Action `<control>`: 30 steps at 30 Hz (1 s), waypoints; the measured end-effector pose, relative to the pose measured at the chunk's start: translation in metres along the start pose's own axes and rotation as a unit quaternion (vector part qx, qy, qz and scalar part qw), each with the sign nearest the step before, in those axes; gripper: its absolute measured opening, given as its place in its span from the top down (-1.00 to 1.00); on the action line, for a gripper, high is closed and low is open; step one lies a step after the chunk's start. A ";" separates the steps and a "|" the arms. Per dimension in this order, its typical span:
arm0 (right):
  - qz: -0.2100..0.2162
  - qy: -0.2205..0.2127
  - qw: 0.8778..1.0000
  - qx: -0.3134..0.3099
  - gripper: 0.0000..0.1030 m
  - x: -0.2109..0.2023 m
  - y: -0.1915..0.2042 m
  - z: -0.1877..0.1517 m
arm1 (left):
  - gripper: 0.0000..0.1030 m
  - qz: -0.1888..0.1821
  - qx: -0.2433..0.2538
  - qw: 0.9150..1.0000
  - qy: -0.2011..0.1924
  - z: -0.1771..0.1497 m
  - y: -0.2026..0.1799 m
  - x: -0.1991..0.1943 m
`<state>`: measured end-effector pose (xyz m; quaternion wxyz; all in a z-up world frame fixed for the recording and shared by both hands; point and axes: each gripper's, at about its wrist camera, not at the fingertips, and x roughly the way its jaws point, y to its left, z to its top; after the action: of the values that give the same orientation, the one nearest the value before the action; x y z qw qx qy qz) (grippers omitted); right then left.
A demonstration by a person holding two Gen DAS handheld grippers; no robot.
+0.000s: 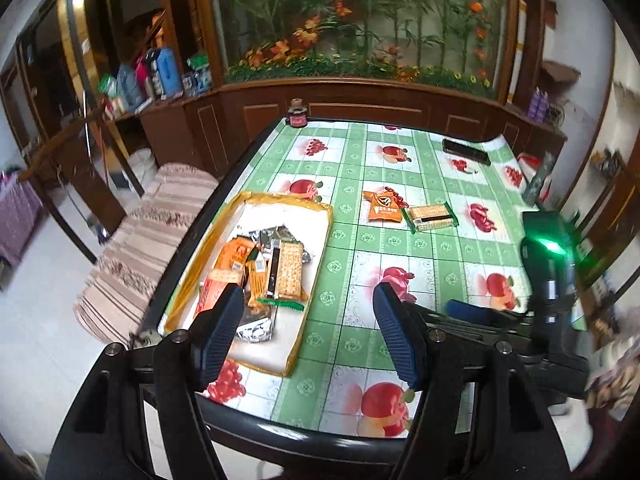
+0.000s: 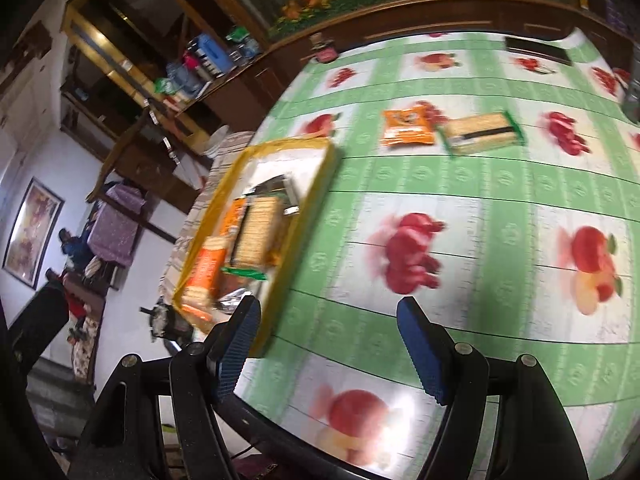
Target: Organize snacks
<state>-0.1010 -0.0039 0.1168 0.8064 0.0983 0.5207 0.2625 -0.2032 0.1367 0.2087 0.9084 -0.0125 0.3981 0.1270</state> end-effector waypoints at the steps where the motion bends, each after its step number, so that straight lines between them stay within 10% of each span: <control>1: -0.005 -0.002 1.000 0.002 -0.42 -0.003 -0.005 0.000 | -0.29 0.002 0.008 1.000 -0.002 0.000 -0.005 0.001; 30: -0.028 0.001 1.000 0.009 -0.42 -0.004 -0.022 -0.008 | -0.29 0.002 0.055 0.997 0.045 -0.008 -0.031 0.030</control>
<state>-0.1027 -0.0255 0.1068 0.8121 0.0906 0.5260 0.2358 -0.1818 0.1125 0.1791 0.8888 0.0324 0.4448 0.1057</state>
